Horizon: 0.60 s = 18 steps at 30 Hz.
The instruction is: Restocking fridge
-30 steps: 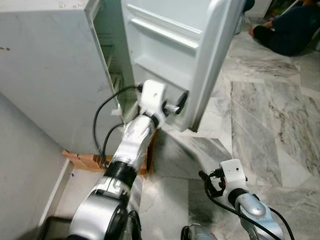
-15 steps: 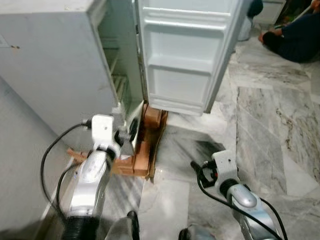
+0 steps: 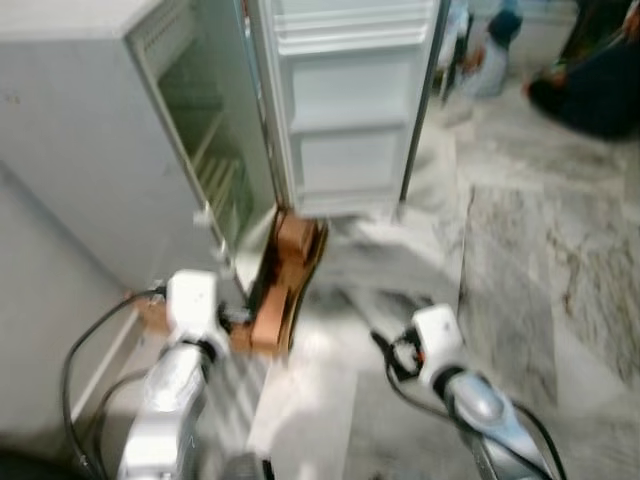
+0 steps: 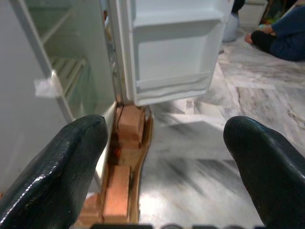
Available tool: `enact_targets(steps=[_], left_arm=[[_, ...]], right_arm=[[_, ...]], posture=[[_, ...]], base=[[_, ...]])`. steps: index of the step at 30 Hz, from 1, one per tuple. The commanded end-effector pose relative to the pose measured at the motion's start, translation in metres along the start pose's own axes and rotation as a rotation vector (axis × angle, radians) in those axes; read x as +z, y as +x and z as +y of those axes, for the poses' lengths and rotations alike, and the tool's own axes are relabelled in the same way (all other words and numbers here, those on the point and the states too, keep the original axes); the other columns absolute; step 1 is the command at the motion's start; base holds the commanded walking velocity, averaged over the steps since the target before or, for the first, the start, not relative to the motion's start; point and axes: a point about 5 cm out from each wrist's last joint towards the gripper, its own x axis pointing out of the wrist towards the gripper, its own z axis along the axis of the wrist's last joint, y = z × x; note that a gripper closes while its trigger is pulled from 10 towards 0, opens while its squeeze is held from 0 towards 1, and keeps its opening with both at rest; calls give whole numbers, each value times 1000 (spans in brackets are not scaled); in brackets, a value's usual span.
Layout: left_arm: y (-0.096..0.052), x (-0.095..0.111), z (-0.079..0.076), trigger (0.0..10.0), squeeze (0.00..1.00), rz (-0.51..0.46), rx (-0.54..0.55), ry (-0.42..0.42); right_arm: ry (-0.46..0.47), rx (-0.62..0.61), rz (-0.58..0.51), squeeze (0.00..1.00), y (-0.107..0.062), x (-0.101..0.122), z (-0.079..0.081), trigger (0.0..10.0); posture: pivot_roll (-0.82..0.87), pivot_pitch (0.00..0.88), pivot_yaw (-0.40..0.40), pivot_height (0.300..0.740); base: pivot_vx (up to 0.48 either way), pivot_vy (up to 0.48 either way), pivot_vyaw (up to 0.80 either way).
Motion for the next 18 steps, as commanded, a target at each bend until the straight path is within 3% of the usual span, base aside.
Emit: enact_targets(steps=[1,14,18], left_arm=[[-3,-1,10,10000,0,16,39,26],[-13,-2,10,10000,0,27,71,74],[-17,-12,19,10000,0,69,137,71]], right_arm=[[3,22,-25,0,5,5,8,10000],[-6,-2,-63,0,11,16,2,10000],[5,-28,-63,0,14,21,-3,10000]], posture=[[-37,116,41,740],[-5,122,37,740],[-41,142,2,740]], base=[[450,0,0],[454,0,0],[451,0,0]])
